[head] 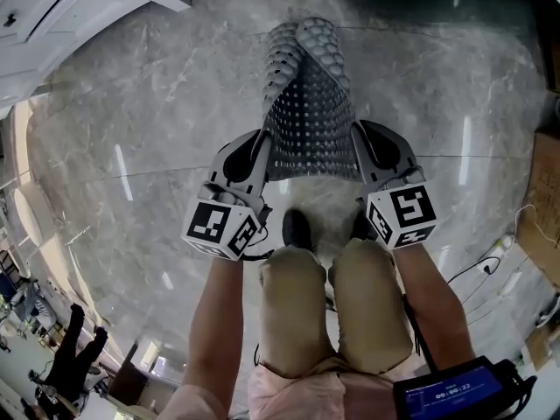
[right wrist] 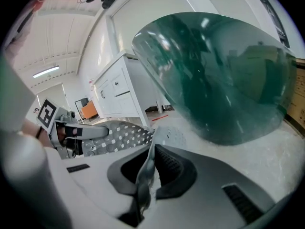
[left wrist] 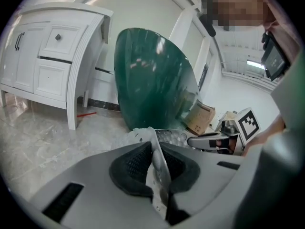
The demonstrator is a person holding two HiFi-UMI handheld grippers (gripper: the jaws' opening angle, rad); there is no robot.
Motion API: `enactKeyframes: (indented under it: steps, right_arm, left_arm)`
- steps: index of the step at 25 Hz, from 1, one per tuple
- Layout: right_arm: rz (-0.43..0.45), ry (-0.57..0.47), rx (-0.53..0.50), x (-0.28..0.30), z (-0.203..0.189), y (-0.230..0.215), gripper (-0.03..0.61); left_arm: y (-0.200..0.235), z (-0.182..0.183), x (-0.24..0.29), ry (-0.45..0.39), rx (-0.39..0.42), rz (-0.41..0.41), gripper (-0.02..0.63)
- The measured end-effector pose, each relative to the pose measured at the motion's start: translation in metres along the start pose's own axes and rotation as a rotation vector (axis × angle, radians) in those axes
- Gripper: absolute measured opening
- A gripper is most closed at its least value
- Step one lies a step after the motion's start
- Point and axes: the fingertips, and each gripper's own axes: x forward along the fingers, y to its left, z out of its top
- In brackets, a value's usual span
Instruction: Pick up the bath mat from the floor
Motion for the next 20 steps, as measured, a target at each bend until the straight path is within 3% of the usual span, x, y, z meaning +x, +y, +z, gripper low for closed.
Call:
enactKeyframes:
  steps: [7, 12, 20]
  right_arm:
    - [0.058, 0.033, -0.023, -0.027, 0.031, 0.035, 0.029]
    - [0.078, 0.011, -0.025, -0.072, 0.064, 0.057, 0.029]
    - [0.105, 0.019, -0.032, -0.093, 0.143, 0.090, 0.029]
  left_arm:
    - [-0.028, 0.031, -0.028, 0.021, -0.005, -0.020, 0.037]
    - [-0.073, 0.059, -0.059, 0.015, 0.001, -0.038, 0.037]
    - [-0.085, 0.136, -0.092, 0.015, -0.010, -0.053, 0.037]
